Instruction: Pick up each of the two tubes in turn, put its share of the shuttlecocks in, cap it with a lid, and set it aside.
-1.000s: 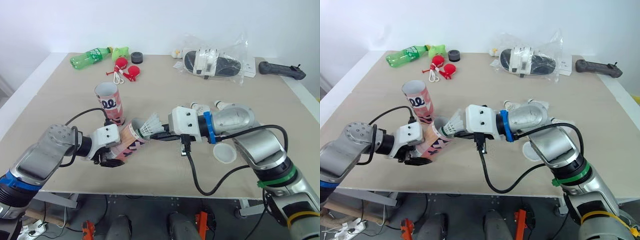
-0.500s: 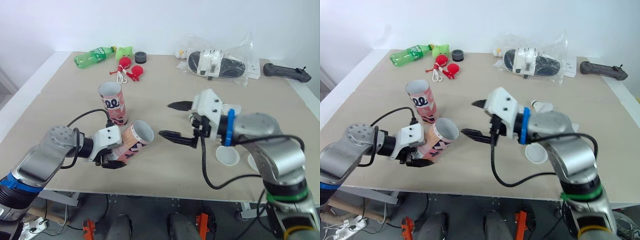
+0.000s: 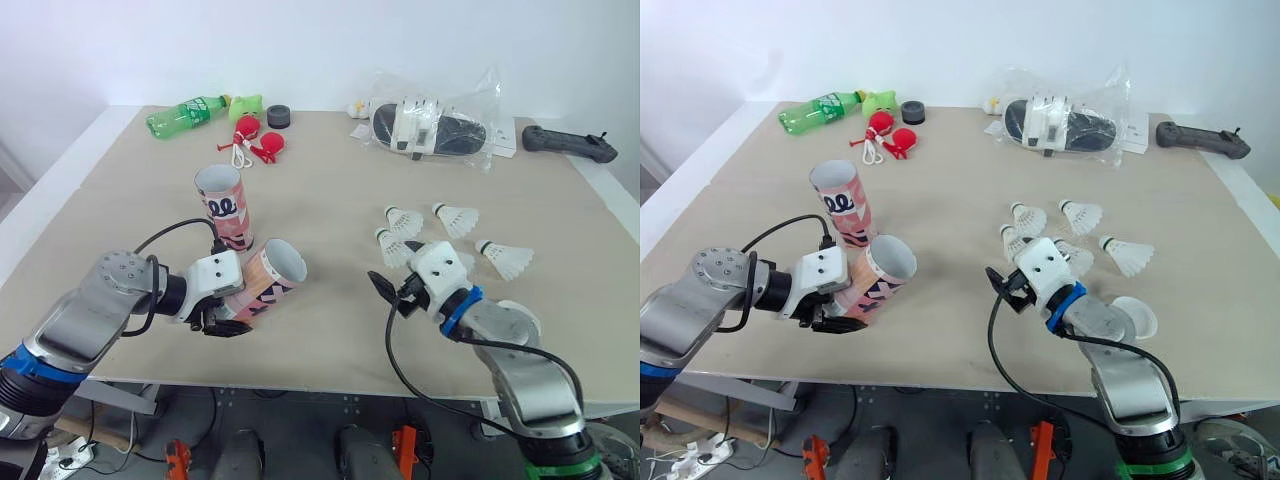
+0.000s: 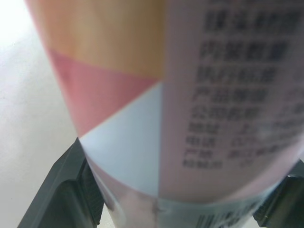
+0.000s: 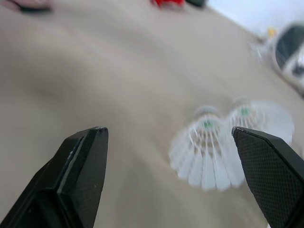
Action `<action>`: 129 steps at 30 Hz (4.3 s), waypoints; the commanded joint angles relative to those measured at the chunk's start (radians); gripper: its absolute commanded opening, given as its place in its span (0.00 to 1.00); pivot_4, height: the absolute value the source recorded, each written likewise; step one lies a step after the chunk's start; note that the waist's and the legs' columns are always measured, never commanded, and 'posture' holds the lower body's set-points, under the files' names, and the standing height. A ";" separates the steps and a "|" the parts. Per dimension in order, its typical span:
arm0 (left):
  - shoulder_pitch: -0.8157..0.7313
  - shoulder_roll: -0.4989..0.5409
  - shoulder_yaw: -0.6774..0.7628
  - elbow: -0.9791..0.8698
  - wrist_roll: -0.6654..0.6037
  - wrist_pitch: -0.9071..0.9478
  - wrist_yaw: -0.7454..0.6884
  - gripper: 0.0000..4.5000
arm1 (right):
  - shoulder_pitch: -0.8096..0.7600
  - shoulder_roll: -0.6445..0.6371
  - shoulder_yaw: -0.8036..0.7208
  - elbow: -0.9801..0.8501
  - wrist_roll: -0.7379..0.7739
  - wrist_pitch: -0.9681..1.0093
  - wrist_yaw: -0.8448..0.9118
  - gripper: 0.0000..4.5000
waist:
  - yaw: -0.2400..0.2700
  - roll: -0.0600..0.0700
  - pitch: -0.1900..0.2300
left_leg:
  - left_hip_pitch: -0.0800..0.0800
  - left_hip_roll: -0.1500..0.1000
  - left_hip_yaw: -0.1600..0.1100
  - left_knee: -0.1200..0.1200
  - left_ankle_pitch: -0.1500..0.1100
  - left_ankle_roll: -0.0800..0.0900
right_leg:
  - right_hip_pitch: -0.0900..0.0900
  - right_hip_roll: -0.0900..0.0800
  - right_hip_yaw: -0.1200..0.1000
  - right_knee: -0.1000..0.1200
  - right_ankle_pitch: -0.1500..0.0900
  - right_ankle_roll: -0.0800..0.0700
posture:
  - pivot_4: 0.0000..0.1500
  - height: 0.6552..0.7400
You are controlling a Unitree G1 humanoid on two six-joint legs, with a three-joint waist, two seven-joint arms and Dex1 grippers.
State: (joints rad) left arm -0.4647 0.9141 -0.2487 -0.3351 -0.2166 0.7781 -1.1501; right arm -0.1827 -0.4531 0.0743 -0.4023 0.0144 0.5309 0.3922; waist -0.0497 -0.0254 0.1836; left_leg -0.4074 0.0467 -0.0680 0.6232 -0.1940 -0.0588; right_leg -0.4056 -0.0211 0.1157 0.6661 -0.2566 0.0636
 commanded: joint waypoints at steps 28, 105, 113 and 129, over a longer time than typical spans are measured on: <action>0.020 -0.011 -0.030 -0.017 -0.016 0.015 0.005 0.73 | -0.129 0.231 0.063 0.239 -0.154 -0.064 -0.253 0.02 | 0.001 0.000 -0.001 | 0.000 0.000 -0.001 -0.002 0.000 0.000 | 0.000 0.000 0.000 0.000 0.001 0.005 | 1.00 1.00; 0.019 -0.037 -0.062 0.001 -0.009 -0.003 -0.013 0.73 | 0.228 -0.074 -0.295 -0.123 0.109 -0.054 -0.014 1.00 | 0.012 0.001 -0.003 | 0.000 -0.002 -0.001 -0.002 0.000 0.000 | 0.002 -0.003 -0.001 -0.001 -0.003 0.001 | 1.00 1.00; 0.031 -0.035 -0.058 -0.003 -0.009 -0.004 -0.011 0.73 | 0.220 -0.052 -0.241 -0.057 0.082 -0.026 -0.028 1.00 | 0.012 0.001 -0.003 | 0.000 -0.002 -0.001 -0.002 0.000 -0.001 | 0.002 -0.003 -0.001 -0.001 -0.004 0.001 | 1.00 1.00; 0.045 -0.030 -0.047 -0.013 -0.009 -0.002 -0.004 0.73 | -0.001 0.022 -0.171 0.155 0.011 0.037 -0.138 0.88 | 0.011 0.001 -0.003 | 0.000 -0.002 -0.001 -0.002 0.000 -0.001 | 0.002 -0.003 -0.001 -0.001 -0.003 0.002 | 1.00 1.00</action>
State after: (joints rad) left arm -0.4494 0.8865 -0.2486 -0.3349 -0.2149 0.7646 -1.1420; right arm -0.1724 -0.4321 -0.0891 -0.2481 0.0413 0.5689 0.2748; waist -0.0390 -0.0241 0.1802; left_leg -0.4073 0.0445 -0.0690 0.6214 -0.1939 -0.0592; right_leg -0.4031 -0.0240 0.1143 0.6652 -0.2601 0.0652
